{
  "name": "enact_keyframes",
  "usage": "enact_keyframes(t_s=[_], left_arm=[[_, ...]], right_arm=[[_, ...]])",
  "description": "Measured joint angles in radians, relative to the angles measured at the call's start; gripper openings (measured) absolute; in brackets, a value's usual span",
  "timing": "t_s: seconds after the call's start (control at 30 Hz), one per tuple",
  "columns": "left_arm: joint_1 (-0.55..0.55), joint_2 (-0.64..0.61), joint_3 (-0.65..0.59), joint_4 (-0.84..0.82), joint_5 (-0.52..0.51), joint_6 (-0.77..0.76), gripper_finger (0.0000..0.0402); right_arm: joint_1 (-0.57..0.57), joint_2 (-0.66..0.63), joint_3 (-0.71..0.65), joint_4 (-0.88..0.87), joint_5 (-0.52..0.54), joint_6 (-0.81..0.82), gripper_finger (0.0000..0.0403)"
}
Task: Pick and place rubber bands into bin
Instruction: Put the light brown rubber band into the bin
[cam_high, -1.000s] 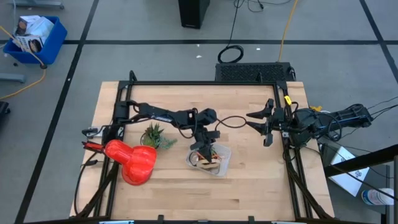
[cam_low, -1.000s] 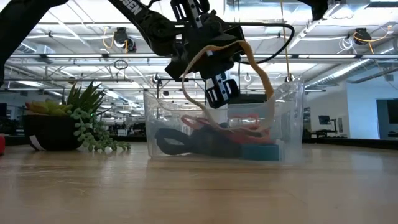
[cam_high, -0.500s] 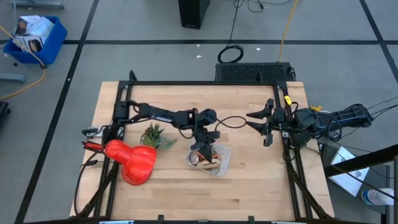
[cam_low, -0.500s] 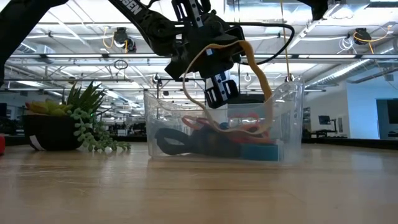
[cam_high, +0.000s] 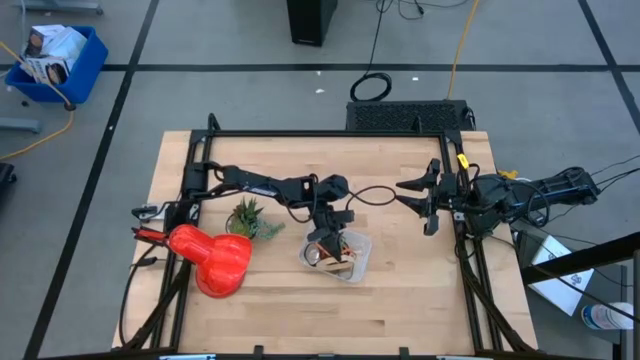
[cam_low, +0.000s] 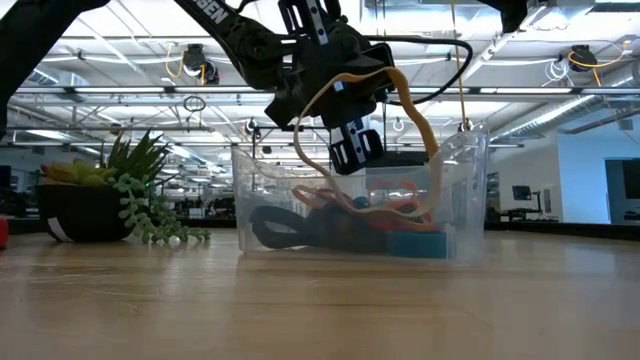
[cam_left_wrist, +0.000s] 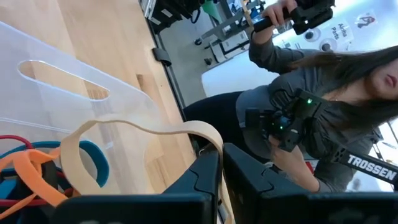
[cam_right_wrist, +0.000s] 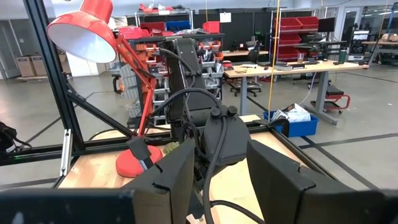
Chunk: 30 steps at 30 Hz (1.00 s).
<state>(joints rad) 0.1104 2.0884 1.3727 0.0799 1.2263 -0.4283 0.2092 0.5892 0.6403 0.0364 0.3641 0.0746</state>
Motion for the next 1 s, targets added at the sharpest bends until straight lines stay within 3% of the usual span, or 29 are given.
enact_keyframes(t_s=[1.0], left_arm=[[0.001,-0.015,0.001,-0.001,-0.128,-0.004,0.0030]], right_arm=[[0.000,0.000,0.000,-0.003,0.000,0.000,0.0141]])
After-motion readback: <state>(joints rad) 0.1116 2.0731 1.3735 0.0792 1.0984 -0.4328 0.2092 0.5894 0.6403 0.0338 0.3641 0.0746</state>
